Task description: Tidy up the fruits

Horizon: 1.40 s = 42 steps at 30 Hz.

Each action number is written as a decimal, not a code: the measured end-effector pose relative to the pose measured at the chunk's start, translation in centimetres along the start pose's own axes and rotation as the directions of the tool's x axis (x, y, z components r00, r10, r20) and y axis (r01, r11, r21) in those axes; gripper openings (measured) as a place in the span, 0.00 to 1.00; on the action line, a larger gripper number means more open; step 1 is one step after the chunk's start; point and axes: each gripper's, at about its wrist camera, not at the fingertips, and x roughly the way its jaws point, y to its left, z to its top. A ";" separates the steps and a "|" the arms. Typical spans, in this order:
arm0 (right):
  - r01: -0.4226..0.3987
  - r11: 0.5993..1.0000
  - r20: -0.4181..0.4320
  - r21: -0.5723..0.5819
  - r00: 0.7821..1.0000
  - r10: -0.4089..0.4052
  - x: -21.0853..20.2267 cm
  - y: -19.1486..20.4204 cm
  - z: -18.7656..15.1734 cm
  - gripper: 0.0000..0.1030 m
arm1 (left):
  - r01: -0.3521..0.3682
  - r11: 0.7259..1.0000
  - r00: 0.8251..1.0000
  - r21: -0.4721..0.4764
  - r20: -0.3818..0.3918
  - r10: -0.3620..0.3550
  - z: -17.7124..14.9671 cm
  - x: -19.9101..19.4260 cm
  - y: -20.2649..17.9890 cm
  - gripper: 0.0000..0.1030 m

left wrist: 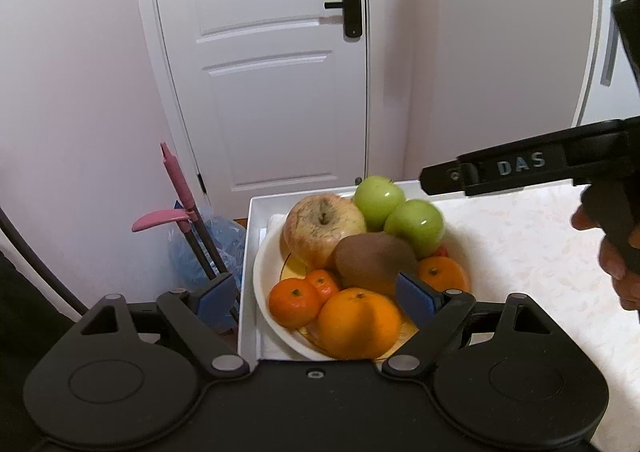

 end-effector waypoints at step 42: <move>0.319 0.945 0.028 0.069 0.946 -0.322 -27.8 -6.3 -10.2 1.00 | -0.052 0.995 0.990 -0.082 0.130 0.063 -1.7 -18.0 -13.2 1.00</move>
